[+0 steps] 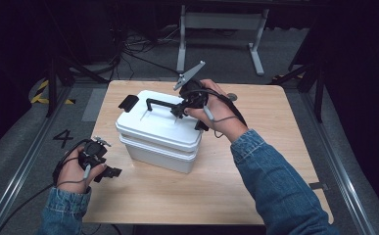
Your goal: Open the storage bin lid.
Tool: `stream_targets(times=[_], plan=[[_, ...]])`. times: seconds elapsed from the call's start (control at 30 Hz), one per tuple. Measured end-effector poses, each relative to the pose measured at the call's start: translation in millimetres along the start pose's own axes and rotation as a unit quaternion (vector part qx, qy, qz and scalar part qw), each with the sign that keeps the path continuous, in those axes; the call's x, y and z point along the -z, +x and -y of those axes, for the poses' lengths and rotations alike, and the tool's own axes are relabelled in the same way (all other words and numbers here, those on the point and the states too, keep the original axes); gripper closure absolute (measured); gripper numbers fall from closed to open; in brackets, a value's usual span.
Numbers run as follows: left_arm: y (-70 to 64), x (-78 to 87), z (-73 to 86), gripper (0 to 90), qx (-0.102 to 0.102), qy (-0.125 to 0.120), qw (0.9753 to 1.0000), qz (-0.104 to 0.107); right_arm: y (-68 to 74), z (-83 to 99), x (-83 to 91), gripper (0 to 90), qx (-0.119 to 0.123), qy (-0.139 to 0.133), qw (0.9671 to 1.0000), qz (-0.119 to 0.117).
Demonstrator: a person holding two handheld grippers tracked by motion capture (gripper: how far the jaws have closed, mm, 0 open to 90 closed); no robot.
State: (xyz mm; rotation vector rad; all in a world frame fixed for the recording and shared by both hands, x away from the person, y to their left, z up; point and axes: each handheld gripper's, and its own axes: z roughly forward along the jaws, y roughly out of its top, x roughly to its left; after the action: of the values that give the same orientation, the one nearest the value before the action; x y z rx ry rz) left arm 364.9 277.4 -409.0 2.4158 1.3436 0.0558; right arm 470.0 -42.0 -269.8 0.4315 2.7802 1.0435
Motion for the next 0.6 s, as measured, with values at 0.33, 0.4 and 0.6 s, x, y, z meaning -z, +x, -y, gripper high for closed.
stream_targets(times=[0.33,0.4,0.6], plan=[[0.8,0.0,0.3,21.9,0.000,0.001,1.0000,0.001,2.2,-1.1,19.0,85.0,0.002,-0.017,0.9998,0.006],[0.8,0.2,0.5,21.9,0.002,0.001,1.0000,0.001,2.2,0.6,24.2,85.0,0.001,-0.019,0.9998,0.005],[1.1,-0.4,0.0,21.9,0.001,0.002,1.0000,0.000,-0.1,9.7,42.5,85.0,-0.003,-0.027,0.9996,0.011]])
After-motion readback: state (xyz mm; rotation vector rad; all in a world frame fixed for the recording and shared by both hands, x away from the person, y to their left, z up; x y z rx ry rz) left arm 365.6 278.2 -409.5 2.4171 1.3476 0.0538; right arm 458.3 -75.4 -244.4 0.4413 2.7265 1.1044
